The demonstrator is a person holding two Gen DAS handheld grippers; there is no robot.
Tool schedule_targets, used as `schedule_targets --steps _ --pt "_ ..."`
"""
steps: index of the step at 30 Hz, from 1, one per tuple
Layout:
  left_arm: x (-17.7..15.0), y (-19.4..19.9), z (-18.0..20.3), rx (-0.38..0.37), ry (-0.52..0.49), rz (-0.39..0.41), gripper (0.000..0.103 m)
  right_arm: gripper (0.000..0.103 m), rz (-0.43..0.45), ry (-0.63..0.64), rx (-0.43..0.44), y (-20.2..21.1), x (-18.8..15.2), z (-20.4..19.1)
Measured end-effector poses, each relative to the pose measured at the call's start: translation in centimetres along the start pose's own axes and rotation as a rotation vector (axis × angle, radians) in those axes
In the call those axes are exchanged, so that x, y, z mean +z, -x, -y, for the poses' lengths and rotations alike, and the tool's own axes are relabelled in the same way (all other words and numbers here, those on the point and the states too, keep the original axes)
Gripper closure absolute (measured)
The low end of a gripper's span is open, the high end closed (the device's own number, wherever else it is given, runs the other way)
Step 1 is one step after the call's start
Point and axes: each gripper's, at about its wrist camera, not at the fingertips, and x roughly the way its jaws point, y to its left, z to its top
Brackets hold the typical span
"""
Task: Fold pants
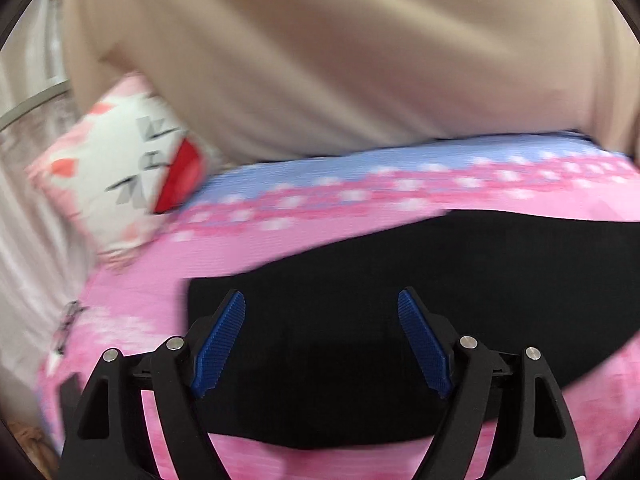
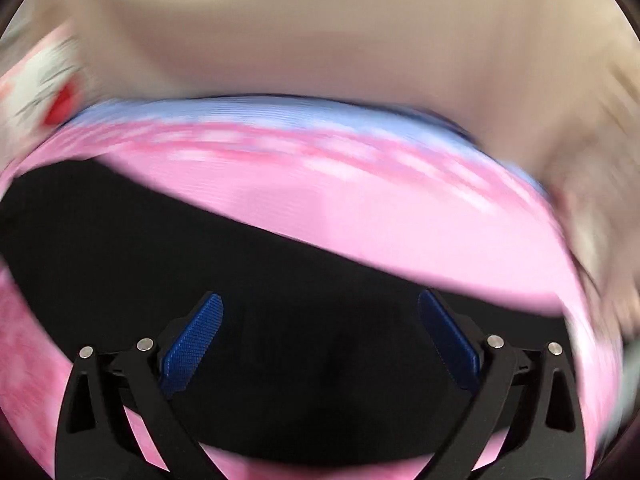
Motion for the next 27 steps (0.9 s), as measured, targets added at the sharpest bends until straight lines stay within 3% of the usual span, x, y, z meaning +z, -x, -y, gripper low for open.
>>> schedule_targets --steps 2,5,8,11,13,14,16,17,20,22,23,24,27 --pt "0.2 0.2 3.7 -0.068 -0.025 0.004 0.026 0.007 -0.014 -0.144 -0.078 0.7 -1.8 7.9" --pt "0.5 0.3 9.2 -0.163 -0.049 -0.004 0.026 0.007 -0.012 -0.246 -0.092 0.8 -2.7 14.5" --pt "0.8 0.4 13.5 -0.244 -0.054 -0.035 0.026 0.007 -0.022 -0.235 -0.040 -0.7 -2.0 17.1" --pt "0.9 0.5 16.9 -0.258 -0.072 -0.050 0.026 0.007 -0.051 -0.138 -0.019 -3.7 -0.6 16.4" --pt "0.9 0.5 18.6 -0.249 -0.084 -0.064 0.024 0.033 -0.101 -0.075 -0.004 -5.7 -0.4 15.5" --pt "1.0 0.4 19.2 -0.246 -0.089 -0.069 0.024 0.061 -0.132 -0.063 0.022 -6.7 -0.4 15.1" --pt "1.2 0.4 20.4 -0.225 -0.102 -0.078 0.024 0.085 -0.108 0.024 -0.061 -6.1 0.3 14.2" --pt "1.3 0.4 20.9 -0.210 -0.111 -0.077 0.024 0.088 -0.087 0.022 -0.075 -5.9 0.8 15.1" --pt "1.4 0.2 21.2 -0.199 -0.107 -0.083 0.020 0.087 -0.095 -0.111 -0.014 -7.1 0.5 18.2" --pt "1.2 -0.5 21.5 -0.188 -0.104 -0.101 0.020 0.085 -0.077 -0.060 -0.033 -6.8 0.4 17.3" --pt "1.1 -0.8 21.5 -0.186 -0.102 -0.109 0.020 0.073 -0.082 -0.045 -0.049 -6.7 0.6 17.1" --pt "1.0 -1.0 21.4 -0.180 -0.095 -0.123 0.020 0.049 -0.084 -0.050 -0.068 -6.2 0.8 17.1" --pt "1.1 -0.8 20.0 -0.163 -0.067 -0.118 0.020 0.030 0.029 -0.131 -0.073 -2.3 1.2 17.0"
